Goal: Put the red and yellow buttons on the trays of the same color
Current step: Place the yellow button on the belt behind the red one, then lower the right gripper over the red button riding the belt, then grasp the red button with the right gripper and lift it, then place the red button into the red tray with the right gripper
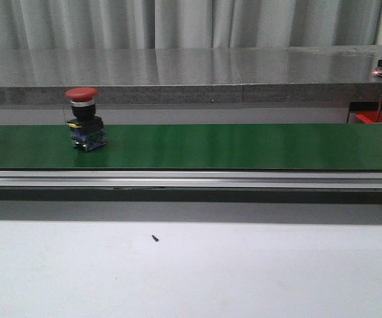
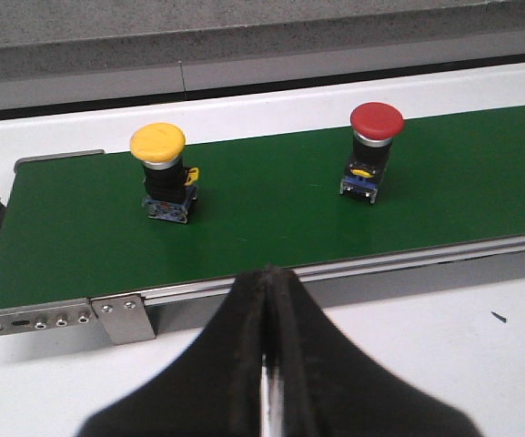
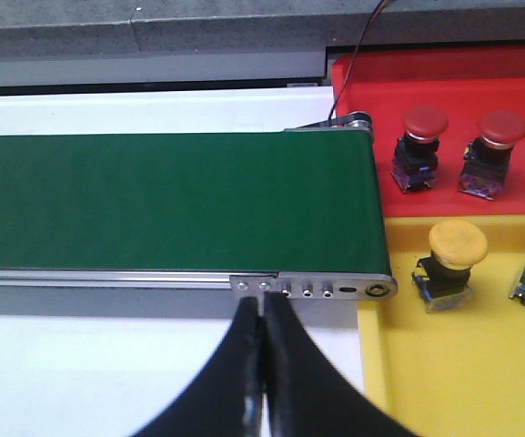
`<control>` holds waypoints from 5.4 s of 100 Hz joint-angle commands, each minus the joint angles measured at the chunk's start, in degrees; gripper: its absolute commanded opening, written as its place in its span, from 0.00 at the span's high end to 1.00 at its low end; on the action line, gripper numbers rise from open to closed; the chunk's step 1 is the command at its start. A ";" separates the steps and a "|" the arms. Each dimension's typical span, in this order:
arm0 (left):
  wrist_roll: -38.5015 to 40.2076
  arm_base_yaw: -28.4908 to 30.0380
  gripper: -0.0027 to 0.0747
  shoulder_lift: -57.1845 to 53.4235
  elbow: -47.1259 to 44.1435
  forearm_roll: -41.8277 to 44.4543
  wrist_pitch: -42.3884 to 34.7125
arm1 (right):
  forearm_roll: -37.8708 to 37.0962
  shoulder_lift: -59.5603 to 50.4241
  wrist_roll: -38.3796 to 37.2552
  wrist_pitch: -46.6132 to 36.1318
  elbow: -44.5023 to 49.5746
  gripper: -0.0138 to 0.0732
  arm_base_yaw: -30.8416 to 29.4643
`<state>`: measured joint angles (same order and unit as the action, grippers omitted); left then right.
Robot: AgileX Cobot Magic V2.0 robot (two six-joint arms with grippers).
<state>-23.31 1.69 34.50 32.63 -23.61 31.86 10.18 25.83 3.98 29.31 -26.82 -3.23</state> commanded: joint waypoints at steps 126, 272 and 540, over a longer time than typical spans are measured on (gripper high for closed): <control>-0.10 -0.55 0.99 -2.78 -0.87 -1.68 -4.77 | 2.97 32.20 0.76 11.23 -33.15 0.98 10.19; -0.10 -0.55 0.99 -2.78 -0.87 -1.68 -4.77 | -2.63 83.42 2.54 28.05 -81.19 0.17 35.89; -0.10 -0.55 0.99 -2.78 -0.87 -1.68 -4.31 | -4.86 89.08 0.38 25.76 -89.71 0.62 -8.59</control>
<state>-23.31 1.69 31.62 30.17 -23.77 30.93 4.95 115.86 4.89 58.03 -112.86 -11.47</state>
